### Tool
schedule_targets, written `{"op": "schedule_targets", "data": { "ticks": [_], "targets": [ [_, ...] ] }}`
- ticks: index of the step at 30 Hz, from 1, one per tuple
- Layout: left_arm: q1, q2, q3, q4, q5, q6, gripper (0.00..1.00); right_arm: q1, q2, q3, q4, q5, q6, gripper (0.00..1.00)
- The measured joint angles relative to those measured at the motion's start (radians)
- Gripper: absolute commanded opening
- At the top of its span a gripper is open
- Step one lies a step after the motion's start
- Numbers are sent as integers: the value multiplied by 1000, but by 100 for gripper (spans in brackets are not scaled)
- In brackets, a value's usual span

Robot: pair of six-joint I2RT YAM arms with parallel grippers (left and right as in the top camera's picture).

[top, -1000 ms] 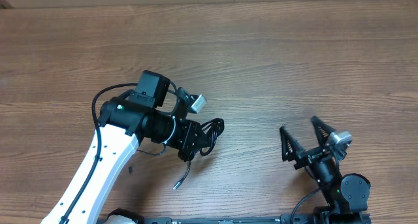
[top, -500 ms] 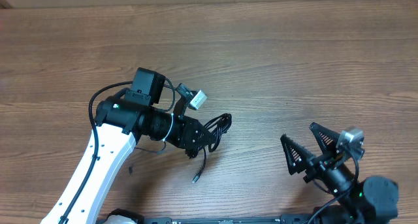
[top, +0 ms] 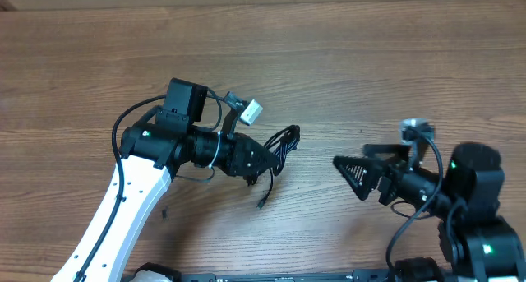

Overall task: Untangle cables
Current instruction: 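Bring the right gripper toward the hanging cable held by the left gripper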

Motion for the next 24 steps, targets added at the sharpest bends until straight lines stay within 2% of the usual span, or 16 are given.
{"op": "schedule_targets", "data": {
  "ticks": [4,5,6,7,9,11,13,16,24],
  "targets": [
    [0,0,-1,86,0,-118,4,0,64,0,8,-117,0,100],
    [0,0,-1,109,-5,-157,4,0,78,0,12,-144,0,95],
    [0,0,-1,129,-17,-197,4,0,89,0,16,-164,-1,83],
    [0,0,-1,145,-35,-239,4,0,101,0,23,-188,-4,79],
    [0,0,-1,158,-86,-332,4,1,118,0,27,-217,-3,77],
    [0,0,-1,160,-138,-424,4,4,131,0,27,-235,-9,70],
    [0,0,-1,161,-183,-515,4,16,140,0,29,-244,-17,70],
    [-1,0,-1,161,-212,-618,4,48,150,0,29,-245,-45,76],
    [-26,0,-1,161,-233,-795,4,159,206,0,66,-168,-68,77]
  ]
}}
